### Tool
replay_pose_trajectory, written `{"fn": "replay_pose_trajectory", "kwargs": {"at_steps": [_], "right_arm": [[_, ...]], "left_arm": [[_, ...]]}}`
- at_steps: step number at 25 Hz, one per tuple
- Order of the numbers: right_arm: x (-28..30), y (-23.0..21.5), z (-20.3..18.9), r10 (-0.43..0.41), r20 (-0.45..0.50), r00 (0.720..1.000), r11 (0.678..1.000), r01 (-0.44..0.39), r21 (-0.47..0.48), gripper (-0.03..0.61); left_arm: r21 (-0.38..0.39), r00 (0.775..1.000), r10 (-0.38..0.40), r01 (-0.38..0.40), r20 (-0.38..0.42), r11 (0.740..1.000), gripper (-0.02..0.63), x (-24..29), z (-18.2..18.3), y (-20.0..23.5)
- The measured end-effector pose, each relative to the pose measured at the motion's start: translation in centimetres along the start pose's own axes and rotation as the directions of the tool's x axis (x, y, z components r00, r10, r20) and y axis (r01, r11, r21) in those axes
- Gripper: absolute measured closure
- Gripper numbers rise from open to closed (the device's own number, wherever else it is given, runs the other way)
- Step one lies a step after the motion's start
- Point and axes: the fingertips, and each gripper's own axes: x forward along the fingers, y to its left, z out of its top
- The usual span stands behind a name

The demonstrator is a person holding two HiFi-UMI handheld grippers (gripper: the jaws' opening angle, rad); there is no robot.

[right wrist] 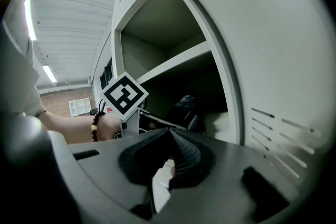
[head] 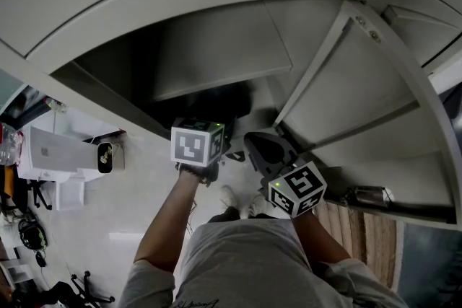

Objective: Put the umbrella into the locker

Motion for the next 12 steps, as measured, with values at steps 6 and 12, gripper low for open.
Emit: {"fn": "replay_pose_trajectory", "kwargs": {"at_steps": [6,12], "right_arm": [[0.13,0.21,0.01,0.000,0.004,1.000,1.000,0.000,0.005,0.551],[0.30,0.62,0.01,0.007,0.007,1.000,1.000,-0.007,0.006,0.551]], "left_arm": [[0.026,1.000,0.000,0.000,-0.021,1.000,0.311,0.24,0.04,-0.04],[0.045,0.999,0.025,-0.024,-0.026,0.999,0.307,-0.35,0.59,0.08]]}}
